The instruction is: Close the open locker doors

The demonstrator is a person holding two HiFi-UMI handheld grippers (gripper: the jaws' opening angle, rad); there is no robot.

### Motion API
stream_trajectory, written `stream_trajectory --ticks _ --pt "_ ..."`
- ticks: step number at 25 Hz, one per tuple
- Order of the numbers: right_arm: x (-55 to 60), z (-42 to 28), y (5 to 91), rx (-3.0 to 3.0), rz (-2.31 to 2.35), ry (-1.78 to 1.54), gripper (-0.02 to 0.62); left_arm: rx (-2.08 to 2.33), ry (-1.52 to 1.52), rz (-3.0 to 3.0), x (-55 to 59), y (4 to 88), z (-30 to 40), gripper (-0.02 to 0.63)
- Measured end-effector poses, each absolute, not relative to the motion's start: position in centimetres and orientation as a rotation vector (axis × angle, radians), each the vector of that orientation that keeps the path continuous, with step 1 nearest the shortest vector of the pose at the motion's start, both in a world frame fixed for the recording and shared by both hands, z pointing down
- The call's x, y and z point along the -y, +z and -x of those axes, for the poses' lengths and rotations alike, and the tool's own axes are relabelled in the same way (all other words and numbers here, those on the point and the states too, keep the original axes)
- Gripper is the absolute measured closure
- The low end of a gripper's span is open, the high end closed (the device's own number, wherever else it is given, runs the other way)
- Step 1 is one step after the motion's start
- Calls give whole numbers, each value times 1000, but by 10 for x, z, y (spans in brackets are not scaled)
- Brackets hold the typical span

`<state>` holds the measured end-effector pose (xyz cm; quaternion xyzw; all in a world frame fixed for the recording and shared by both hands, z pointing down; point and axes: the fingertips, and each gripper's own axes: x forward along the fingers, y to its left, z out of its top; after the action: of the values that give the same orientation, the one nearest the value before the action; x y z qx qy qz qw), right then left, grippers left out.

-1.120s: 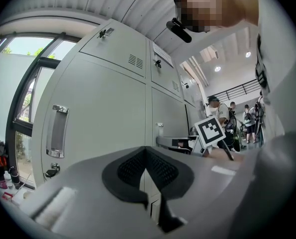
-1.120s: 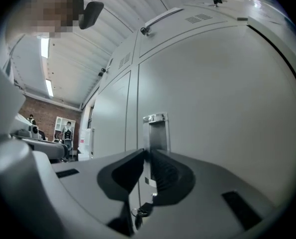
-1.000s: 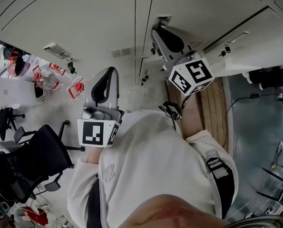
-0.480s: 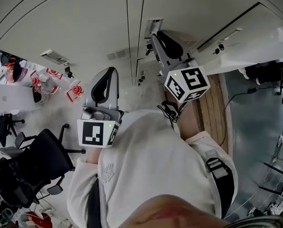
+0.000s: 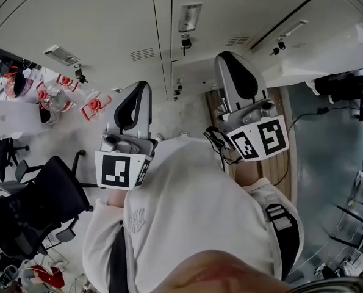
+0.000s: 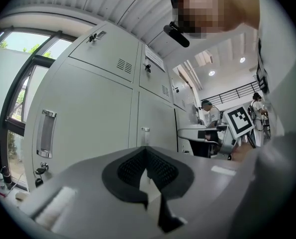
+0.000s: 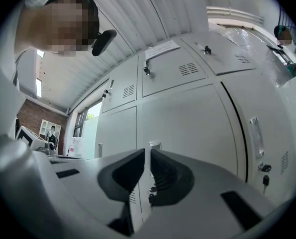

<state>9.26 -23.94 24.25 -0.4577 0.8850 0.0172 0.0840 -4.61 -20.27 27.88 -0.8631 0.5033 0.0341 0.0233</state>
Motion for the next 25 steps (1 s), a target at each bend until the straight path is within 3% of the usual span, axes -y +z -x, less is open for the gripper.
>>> stream_trajectory --ticks 14,25 --pt "171 -94 347 -2825 1333 -233 566 -1636 -5 2669 157 321 20 604" --pt "173 -86 352 -2906 1288 -179 566 -1670 -31 2662 158 329 15 604"
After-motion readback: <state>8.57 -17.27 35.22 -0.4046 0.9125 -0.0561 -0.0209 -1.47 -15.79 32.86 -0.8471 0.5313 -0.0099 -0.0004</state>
